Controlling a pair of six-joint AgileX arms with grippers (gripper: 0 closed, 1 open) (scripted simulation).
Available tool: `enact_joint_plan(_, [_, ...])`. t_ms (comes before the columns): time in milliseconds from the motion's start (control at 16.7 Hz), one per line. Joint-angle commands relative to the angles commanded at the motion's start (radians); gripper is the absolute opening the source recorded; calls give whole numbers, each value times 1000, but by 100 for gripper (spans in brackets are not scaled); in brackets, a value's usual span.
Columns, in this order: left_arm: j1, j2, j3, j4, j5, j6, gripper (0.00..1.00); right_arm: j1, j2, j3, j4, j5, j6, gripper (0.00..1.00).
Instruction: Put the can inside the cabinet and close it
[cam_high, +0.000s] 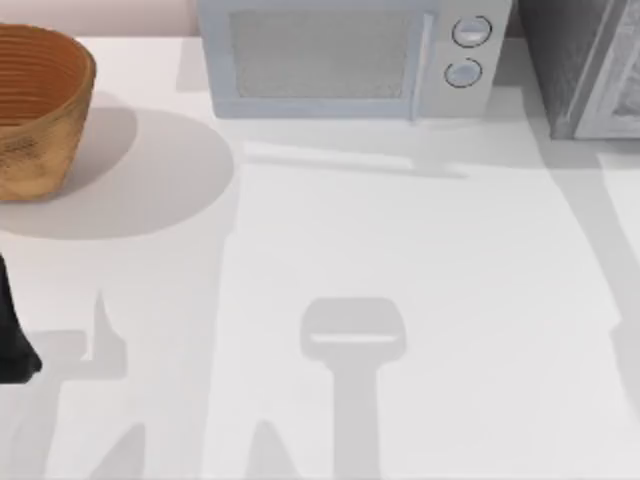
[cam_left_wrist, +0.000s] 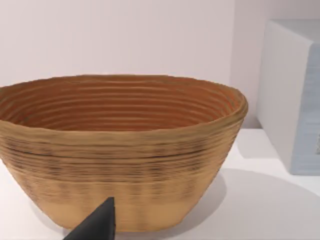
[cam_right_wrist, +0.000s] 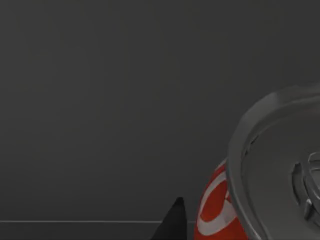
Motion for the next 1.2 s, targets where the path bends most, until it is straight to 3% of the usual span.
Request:
enact_joint_plan(420, [0, 0, 0, 0, 0, 0, 100, -38, 340, 488, -117, -39, -1, 0])
enact_joint_plan(840, [0, 0, 0, 0, 0, 0, 100, -44, 391, 544, -134, -45, -1, 0])
enact_joint_plan(1200, [0, 0, 0, 0, 0, 0, 100, -44, 391, 544, -134, -45, -1, 45])
